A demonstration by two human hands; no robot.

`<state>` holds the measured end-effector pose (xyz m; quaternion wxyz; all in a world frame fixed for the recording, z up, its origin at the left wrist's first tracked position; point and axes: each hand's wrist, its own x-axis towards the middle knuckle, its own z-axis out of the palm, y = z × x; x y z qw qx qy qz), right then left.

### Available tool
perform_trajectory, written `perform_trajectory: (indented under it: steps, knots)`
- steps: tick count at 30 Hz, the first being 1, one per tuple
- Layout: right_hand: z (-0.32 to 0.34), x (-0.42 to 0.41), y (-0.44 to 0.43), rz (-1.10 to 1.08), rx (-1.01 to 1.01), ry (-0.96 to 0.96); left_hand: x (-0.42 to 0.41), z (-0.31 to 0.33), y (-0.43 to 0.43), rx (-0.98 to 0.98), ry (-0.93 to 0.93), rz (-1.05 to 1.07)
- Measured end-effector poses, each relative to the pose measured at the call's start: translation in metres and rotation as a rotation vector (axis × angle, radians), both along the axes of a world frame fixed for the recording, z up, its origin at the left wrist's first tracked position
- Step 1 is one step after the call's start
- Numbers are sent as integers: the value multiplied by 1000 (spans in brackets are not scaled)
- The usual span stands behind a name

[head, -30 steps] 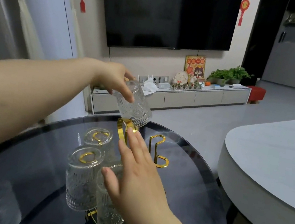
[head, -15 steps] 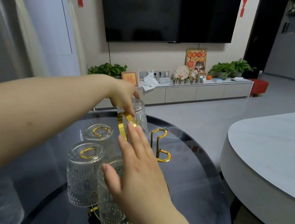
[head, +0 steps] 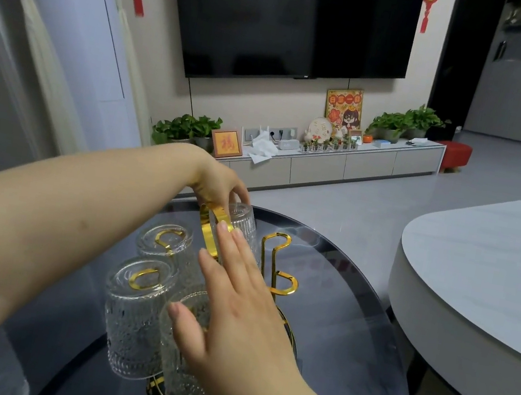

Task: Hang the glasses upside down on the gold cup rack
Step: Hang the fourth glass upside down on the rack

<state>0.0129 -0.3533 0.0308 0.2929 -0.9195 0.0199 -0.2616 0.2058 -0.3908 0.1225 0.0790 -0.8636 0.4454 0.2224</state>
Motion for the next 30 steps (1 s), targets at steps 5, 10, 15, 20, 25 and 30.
perform_trajectory:
  steps: [5,10,15,20,25,30]
  knots:
    - [0,1,0,4,10,-7,2,-4,-1,35,-1,-12]
    - [0,1,-2,4,28,-13,5,-7,2,-18,30,-2]
    - [-2,-3,1,-13,34,-19,10,-9,13,-91,33,-13]
    - [-10,-8,3,-29,26,-14,4,-9,15,-199,123,41]
    - [-12,-8,3,-42,5,-14,3,-9,22,-288,148,107]
    - [-14,-8,6,-65,-27,-49,-7,8,51,-715,5,69]
